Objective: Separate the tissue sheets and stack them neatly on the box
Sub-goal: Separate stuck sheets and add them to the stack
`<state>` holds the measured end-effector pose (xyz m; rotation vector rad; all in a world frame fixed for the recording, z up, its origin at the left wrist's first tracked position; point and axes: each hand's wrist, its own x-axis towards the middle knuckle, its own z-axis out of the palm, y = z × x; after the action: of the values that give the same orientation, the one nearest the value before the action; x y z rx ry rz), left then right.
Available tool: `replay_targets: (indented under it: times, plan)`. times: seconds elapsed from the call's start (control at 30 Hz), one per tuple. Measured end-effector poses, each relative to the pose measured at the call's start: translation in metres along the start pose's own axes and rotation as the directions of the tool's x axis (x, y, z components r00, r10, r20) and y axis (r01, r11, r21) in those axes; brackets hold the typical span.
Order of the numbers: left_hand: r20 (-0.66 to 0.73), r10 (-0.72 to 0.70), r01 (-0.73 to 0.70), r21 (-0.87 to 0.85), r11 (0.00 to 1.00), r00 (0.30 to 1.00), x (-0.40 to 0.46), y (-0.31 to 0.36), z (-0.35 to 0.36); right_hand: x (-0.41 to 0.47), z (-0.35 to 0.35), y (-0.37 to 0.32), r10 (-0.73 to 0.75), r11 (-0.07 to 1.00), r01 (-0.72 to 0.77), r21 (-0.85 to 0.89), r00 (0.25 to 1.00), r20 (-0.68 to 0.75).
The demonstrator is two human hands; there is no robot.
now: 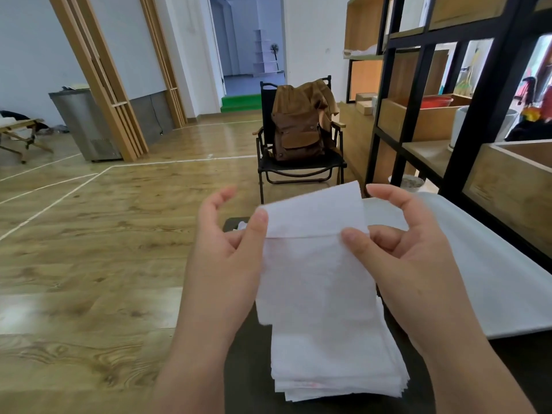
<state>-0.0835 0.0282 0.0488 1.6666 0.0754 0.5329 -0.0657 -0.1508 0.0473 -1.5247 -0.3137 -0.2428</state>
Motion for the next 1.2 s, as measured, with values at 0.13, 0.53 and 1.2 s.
replay_targets:
  times: [0.13, 0.53, 1.2]
  plan:
    - [0.157, 0.137, -0.153, 0.098, 0.983, 0.978, 0.0, 0.005, -0.007, 0.0, -0.006, 0.001, -0.064, 0.989, 0.064, -0.136, 0.998, 0.006]
    - [0.162, 0.216, -0.265, 0.413, 0.871, 0.963, 0.001, 0.0, -0.011, 0.005, -0.009, 0.013, -0.168, 0.854, 0.148, -0.499, 0.986, 0.005]
    - [0.418, -0.436, 0.131, 0.586, 0.8, 0.797, -0.003, -0.009, -0.008, 0.003, -0.028, 0.016, 0.52, 0.7, -0.369, -0.611, 0.85, 0.082]
